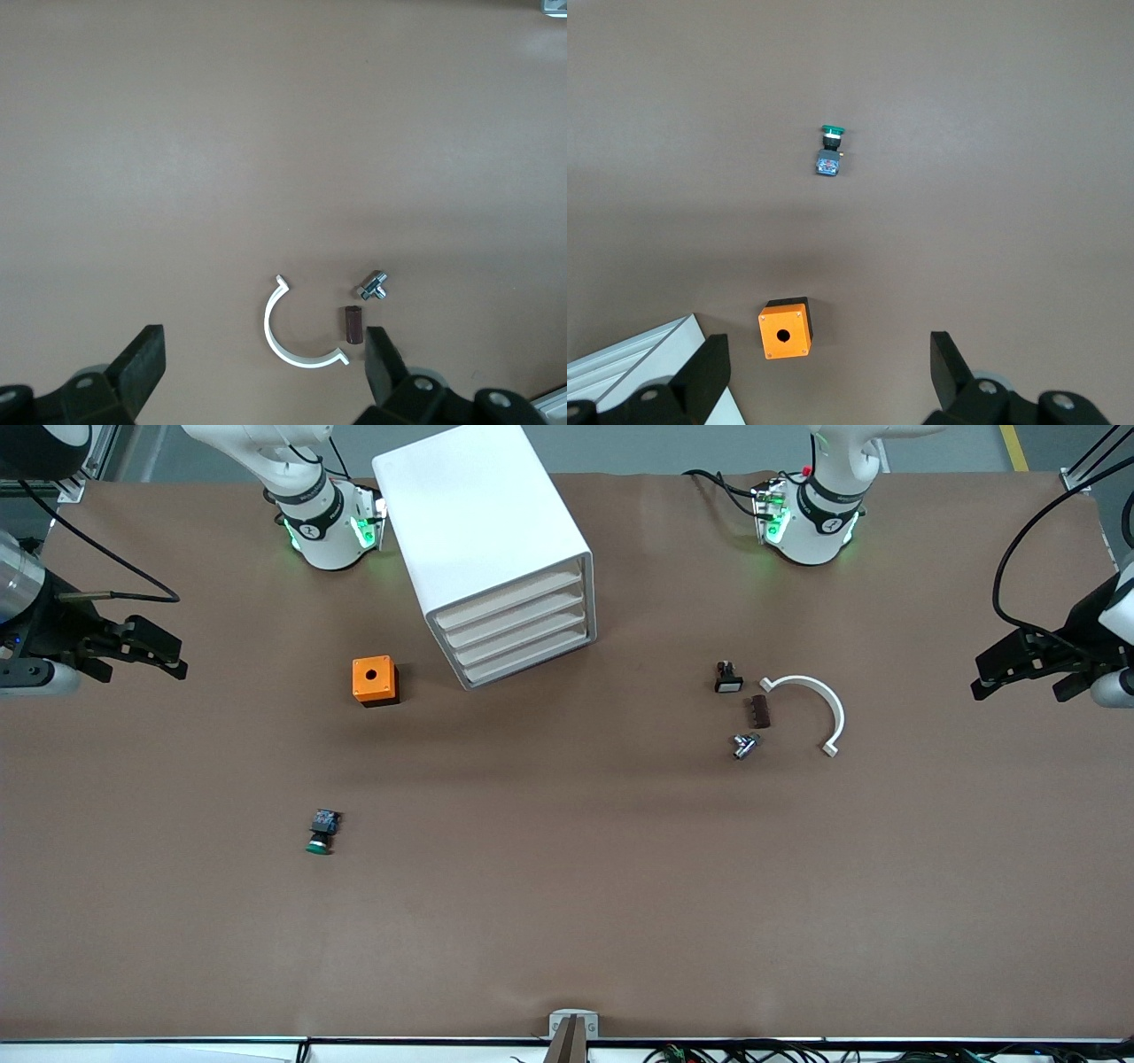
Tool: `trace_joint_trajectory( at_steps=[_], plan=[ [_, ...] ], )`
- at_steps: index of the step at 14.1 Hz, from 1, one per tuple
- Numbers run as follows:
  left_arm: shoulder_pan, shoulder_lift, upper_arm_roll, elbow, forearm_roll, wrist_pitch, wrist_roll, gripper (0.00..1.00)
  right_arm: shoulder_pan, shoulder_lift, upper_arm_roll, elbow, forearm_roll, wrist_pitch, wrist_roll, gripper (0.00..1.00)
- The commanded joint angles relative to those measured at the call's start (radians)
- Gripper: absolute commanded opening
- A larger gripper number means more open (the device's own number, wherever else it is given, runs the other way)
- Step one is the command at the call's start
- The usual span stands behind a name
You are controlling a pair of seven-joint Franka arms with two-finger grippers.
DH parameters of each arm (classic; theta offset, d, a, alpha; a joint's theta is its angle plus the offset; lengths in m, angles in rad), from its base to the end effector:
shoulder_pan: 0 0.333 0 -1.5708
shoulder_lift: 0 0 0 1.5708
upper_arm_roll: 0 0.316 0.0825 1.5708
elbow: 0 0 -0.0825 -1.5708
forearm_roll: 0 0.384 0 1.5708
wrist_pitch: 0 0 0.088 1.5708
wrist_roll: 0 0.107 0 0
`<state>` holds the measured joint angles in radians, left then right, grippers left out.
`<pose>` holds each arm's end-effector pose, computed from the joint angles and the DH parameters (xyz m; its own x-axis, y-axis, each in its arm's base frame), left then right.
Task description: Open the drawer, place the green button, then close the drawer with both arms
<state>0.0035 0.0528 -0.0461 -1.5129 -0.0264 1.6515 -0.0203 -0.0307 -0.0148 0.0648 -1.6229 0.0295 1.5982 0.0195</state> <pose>0.5789 -0.0265 0.6297 0.9962 -0.0198 0.0851 -0.0224 -0.9993 0.0306 0.5511 0.0222 0.6105 0.9998 0.0138 -0.0105 0.0135 -0.9995 -0.0283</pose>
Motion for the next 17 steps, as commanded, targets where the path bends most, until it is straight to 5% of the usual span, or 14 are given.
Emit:
trace_joint_trajectory(
  at_steps=[1, 6, 9, 11, 17],
  plan=[
    [0.010, 0.031, 0.003, 0.008, 0.003, -0.004, 0.000, 0.99, -0.005, -0.025, 0.000, -0.023, 0.010, 0.003, -0.009, 1.00],
    [0.024, 0.133, 0.005, 0.010, 0.000, 0.059, -0.012, 0.99, -0.020, 0.036, -0.003, -0.012, -0.006, 0.003, -0.024, 1.00],
    [0.010, 0.232, 0.005, 0.011, 0.006, 0.059, -0.013, 0.99, -0.024, 0.154, -0.003, 0.018, -0.008, 0.023, -0.024, 1.00],
    [0.007, 0.284, 0.002, 0.011, 0.006, 0.059, -0.013, 0.99, -0.029, 0.263, -0.003, 0.047, -0.019, 0.075, -0.026, 1.00],
    [-0.094, 0.433, -0.005, 0.010, 0.011, 0.059, -0.237, 0.99, 0.003, 0.355, 0.000, -0.078, -0.014, 0.392, 0.124, 1.00]
  ],
)
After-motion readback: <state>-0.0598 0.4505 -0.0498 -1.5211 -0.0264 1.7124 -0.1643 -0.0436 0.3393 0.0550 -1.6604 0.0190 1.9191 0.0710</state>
